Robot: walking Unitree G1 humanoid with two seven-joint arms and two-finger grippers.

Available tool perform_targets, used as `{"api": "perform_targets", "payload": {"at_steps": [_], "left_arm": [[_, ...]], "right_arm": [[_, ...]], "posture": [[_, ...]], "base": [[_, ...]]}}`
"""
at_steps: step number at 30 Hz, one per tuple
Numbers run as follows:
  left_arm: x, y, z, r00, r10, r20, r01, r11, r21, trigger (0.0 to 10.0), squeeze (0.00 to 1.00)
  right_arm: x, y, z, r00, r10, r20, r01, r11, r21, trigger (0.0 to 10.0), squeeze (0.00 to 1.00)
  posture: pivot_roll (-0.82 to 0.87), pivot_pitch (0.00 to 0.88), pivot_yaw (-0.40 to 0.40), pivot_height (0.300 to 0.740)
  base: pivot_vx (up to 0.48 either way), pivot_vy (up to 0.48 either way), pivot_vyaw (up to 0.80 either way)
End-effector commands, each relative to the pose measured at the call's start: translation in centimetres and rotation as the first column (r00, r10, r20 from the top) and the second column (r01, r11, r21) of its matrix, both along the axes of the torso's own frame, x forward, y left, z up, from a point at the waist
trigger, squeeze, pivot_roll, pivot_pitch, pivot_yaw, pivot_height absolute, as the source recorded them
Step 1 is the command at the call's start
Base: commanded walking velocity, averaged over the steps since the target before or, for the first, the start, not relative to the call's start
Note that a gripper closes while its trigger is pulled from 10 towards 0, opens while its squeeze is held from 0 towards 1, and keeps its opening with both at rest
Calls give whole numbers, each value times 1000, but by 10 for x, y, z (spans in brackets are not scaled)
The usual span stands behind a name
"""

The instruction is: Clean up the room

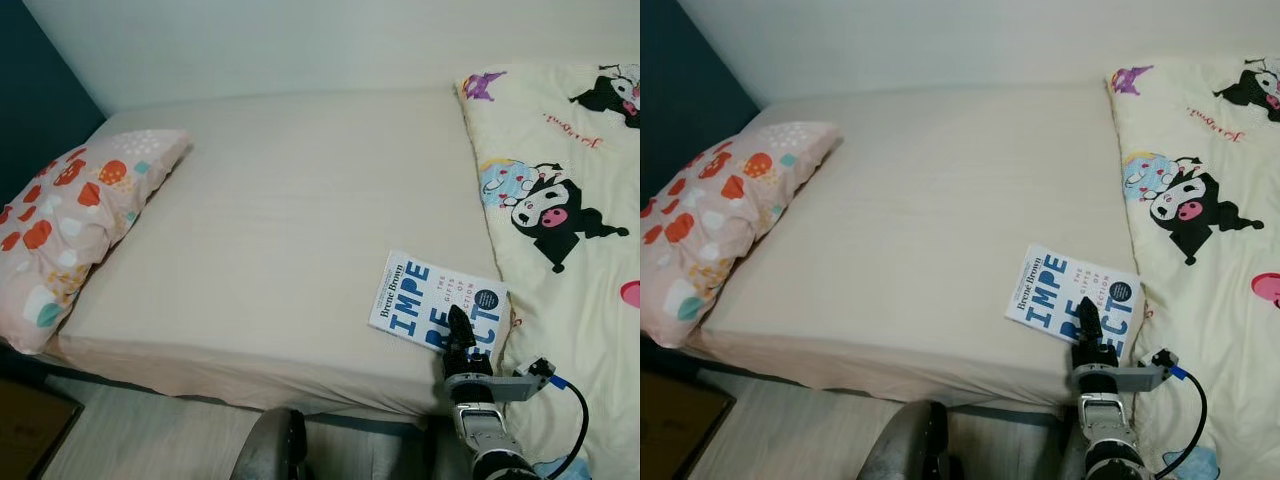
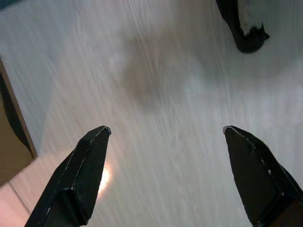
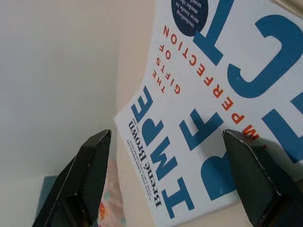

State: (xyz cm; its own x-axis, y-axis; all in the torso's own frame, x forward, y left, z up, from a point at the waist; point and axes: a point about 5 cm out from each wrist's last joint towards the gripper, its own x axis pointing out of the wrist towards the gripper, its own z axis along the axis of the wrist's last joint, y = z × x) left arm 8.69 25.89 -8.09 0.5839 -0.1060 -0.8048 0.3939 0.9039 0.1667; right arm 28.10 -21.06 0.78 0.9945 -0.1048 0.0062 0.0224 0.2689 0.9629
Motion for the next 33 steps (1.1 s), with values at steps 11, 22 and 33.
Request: {"api": "perform_targets", "payload": {"at_steps": [11, 22, 33], "left_arm": [[13, 12, 10, 997, 15, 70, -19, 999, 51, 10000, 0], [6, 10, 6, 999, 12, 38, -14, 998, 59, 10000, 0], [5, 15, 8, 999, 0, 33, -3, 998, 68, 10000, 0]], "right_arm": [[-65, 97, -55, 885, 440, -149, -408, 890, 205, 10000, 0], [-81, 78, -66, 902, 383, -201, -347, 918, 191, 10000, 0], [-64, 20, -52, 990, 64, -129, -45, 989, 144, 10000, 0]], "posture": [[312, 401, 215, 610], [294, 398, 216, 610], [315, 393, 240, 610]], "base": [[0, 0, 0], [0, 0, 0], [0, 0, 0]]}}
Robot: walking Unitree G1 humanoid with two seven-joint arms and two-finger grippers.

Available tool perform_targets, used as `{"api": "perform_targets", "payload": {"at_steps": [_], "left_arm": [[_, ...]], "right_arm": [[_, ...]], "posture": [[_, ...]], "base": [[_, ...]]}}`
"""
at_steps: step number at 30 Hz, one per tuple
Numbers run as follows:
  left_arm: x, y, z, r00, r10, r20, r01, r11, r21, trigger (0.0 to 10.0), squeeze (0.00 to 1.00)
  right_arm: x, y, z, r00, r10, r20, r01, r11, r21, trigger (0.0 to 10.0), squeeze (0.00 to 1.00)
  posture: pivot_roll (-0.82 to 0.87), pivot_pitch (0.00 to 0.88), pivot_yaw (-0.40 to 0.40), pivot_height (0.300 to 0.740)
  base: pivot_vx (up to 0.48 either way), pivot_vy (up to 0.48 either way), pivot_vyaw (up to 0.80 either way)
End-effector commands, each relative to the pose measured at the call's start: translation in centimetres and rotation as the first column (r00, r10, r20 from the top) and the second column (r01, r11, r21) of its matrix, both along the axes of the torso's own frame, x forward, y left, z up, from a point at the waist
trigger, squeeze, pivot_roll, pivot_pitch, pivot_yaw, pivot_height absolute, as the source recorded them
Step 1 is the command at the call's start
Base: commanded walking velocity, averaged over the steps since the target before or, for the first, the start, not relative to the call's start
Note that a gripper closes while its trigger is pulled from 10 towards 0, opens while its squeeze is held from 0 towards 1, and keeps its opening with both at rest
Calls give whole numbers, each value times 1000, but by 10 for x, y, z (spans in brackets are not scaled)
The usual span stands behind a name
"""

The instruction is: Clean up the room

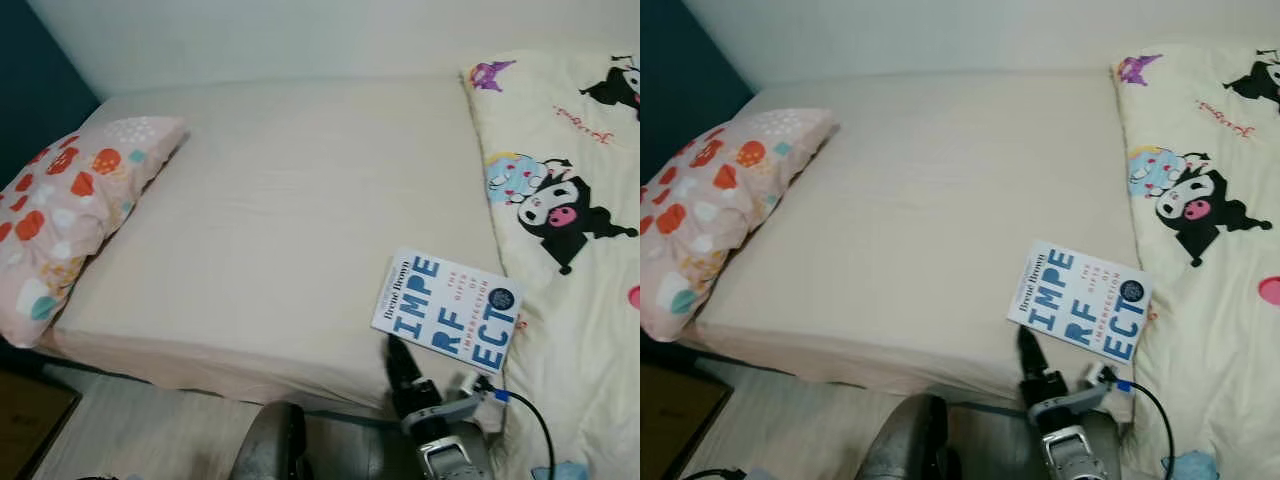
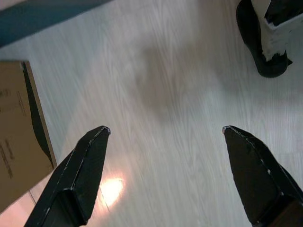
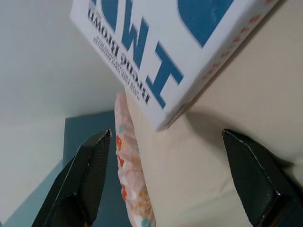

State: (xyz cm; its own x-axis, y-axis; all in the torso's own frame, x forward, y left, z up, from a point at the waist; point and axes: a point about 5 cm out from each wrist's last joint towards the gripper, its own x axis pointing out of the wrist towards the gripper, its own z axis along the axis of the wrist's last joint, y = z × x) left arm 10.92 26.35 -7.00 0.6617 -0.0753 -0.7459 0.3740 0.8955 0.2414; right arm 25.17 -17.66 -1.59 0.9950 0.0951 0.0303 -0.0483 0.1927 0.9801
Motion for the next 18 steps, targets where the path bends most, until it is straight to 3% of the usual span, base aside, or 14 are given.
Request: {"api": "perform_targets", "payload": {"at_steps": [1, 2, 5, 8, 11, 12, 14, 15, 18], "left_arm": [[-18, 11, -3, 998, 6, -67, -4, 1000, 28, 10000, 0], [-17, 12, -2, 998, 4, -67, -2, 1000, 31, 10000, 0], [-17, 13, -2, 998, 3, -67, 0, 999, 33, 10000, 0], [-17, 14, -2, 998, 3, -69, 0, 999, 34, 10000, 0], [-18, 13, -2, 998, 1, -70, 2, 999, 33, 10000, 0], [-18, 13, -1, 998, -1, -70, 4, 999, 32, 10000, 0], [-18, 13, -1, 998, -1, -70, 4, 999, 32, 10000, 0], [-19, 14, -1, 997, -5, -73, 7, 999, 31, 10000, 0], [-19, 14, -1, 997, -7, -74, 9, 999, 31, 10000, 0]], "right_arm": [[-35, -14, -28, 976, -134, -172, 142, 989, 39, 10000, 0], [-33, -32, -22, 971, -202, -126, 206, 978, 25, 10000, 0], [-32, -43, -18, 966, -241, -98, 244, 970, 15, 10000, 0], [-33, -67, -10, 956, -291, -43, 291, 957, -18, 10000, 0], [-35, -76, -8, 950, -312, -29, 311, 950, -32, 10000, 0], [-34, -85, -3, 944, -329, -4, 328, 943, -52, 10000, 0], [-34, -85, -3, 944, -329, -4, 328, 943, -52, 10000, 0], [-32, -98, 4, 935, -354, 24, 355, 931, -81, 10000, 0], [-30, -110, 11, 922, -385, 50, 388, 916, -106, 10000, 0]], "posture": [[315, 393, 240, 610], [316, 392, 242, 610], [316, 392, 242, 610], [319, 391, 245, 610], [317, 394, 248, 610], [317, 395, 250, 610], [317, 395, 250, 610], [318, 399, 256, 610], [318, 399, 256, 610]], "base": [[0, 0, 0], [0, 0, 0], [0, 0, 0], [0, 0, 0], [0, 0, 0], [0, 0, 0], [0, 0, 0], [0, 0, 0], [0, 0, 0]]}}
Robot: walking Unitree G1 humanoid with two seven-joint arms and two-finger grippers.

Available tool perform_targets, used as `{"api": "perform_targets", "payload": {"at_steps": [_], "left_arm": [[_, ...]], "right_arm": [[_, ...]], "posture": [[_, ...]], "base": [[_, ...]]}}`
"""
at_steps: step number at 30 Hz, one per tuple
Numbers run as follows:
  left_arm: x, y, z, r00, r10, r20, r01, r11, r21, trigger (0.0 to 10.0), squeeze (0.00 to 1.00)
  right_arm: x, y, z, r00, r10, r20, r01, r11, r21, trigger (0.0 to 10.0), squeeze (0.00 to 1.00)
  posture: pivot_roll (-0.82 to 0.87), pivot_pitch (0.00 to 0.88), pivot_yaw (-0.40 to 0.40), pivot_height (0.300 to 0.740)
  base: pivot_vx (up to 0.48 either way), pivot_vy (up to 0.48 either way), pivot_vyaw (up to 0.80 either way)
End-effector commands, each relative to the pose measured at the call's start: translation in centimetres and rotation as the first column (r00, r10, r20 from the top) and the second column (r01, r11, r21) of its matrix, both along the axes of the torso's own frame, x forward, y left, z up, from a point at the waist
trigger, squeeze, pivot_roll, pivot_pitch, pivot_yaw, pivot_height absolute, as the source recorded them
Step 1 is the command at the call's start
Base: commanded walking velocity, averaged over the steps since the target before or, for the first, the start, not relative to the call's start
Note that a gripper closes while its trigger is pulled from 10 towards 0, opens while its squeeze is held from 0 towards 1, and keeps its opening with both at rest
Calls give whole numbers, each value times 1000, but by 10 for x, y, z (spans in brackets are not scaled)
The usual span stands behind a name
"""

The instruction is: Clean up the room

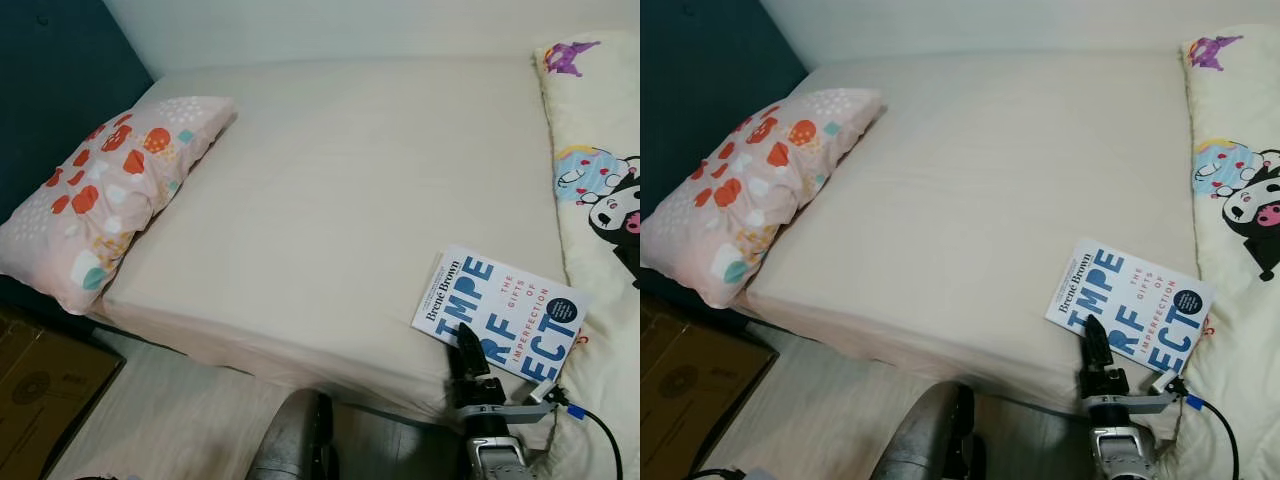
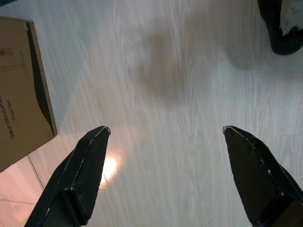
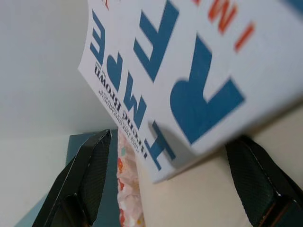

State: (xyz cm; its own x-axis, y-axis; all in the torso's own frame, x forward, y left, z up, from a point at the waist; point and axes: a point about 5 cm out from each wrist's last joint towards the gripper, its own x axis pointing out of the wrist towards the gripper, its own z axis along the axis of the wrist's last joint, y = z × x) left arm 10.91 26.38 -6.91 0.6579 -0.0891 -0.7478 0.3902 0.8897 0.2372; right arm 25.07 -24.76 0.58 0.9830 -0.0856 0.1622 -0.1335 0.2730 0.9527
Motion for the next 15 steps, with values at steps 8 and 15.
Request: {"api": "perform_targets", "payload": {"at_steps": [8, 15], "left_arm": [[-18, 11, -3, 997, 13, -72, -10, 999, 32, 10000, 0], [-13, 3, -7, 997, 19, -71, -18, 1000, 23, 10000, 0]], "right_arm": [[-28, -63, 4, 947, -317, -44, 313, 946, -80, 0, 0], [-25, -69, 10, 942, -333, -27, 330, 940, -86, 0, 0]], "posture": [[306, 392, 247, 610], [279, 374, 223, 610]], "base": [[0, 0, 0], [0, 0, 0]]}}
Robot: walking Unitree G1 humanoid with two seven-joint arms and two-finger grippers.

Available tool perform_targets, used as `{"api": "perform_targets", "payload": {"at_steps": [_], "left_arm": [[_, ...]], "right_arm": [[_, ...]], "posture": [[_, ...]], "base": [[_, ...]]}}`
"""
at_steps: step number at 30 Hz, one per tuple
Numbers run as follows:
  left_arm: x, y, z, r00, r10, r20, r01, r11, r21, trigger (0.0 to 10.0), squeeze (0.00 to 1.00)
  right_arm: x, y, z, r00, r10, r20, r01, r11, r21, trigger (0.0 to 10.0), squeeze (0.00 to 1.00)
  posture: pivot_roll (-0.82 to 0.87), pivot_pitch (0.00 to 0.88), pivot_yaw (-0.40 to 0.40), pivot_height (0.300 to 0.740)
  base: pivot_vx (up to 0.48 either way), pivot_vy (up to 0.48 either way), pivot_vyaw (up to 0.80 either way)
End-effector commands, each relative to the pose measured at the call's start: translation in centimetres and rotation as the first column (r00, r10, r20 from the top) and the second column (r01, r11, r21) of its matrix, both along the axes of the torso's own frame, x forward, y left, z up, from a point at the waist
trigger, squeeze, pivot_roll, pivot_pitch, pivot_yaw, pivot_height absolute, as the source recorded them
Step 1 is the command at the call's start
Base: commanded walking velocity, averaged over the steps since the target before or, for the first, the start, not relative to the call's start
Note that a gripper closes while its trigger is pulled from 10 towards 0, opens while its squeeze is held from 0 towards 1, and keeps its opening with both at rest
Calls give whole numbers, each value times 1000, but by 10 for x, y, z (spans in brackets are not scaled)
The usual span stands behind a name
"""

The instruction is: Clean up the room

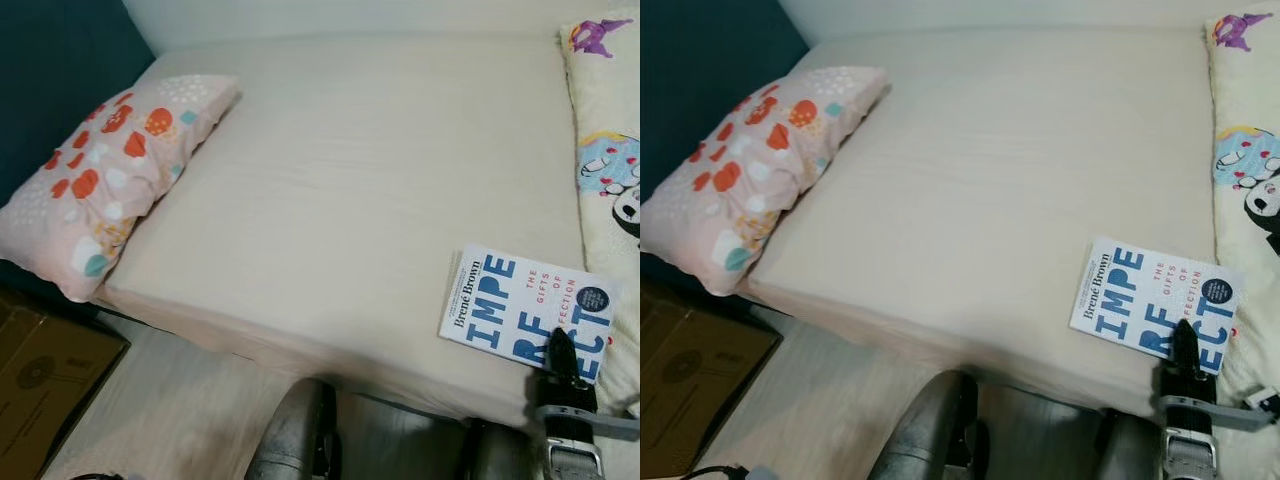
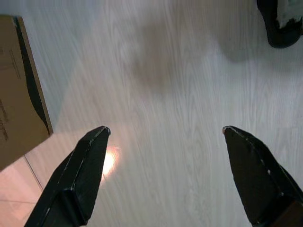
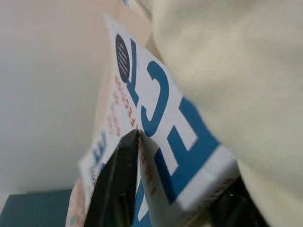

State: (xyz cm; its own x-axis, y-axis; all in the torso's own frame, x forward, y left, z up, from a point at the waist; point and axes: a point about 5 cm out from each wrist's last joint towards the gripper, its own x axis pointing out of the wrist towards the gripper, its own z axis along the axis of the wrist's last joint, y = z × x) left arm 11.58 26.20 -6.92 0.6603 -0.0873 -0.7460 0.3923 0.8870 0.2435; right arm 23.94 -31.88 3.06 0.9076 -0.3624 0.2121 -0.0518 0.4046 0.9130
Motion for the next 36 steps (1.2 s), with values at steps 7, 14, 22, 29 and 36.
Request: {"api": "perform_targets", "payload": {"at_steps": [7, 14, 22, 29, 36], "left_arm": [[-10, -11, -14, 995, 47, -88, -46, 999, 5, 10000, 0], [1, -26, -19, 992, 77, -103, -78, 997, -4, 10000, 0], [16, -41, -21, 989, 110, -100, -112, 994, -18, 10000, 0], [75, -43, 3, 960, 268, 85, -260, 961, -92, 10000, 0], [141, -10, 56, 816, 468, 340, -435, 884, -174, 10000, 0]], "right_arm": [[7, 4, 3, 998, 54, -24, -55, 998, -39, 0, 0], [46, 25, 33, 973, 230, -2, -225, 953, -201, 0, 0], [88, 80, 66, 882, 471, 4, -438, 824, -360, 0, 0], [99, 157, 74, 672, 738, 65, -661, 637, -396, 0, 0], [90, 199, 54, 540, 841, 0, -786, 505, -357, 0, 0]], "posture": [[210, 318, 170, 610], [138, 251, 116, 610], [70, 168, 62, 610], [27, 70, 11, 624], [19, 25, -2, 644]], "base": [[0, 0, 0], [0, 0, 0], [0, 0, 0], [0, 0, 0], [0, 0, 0]]}}
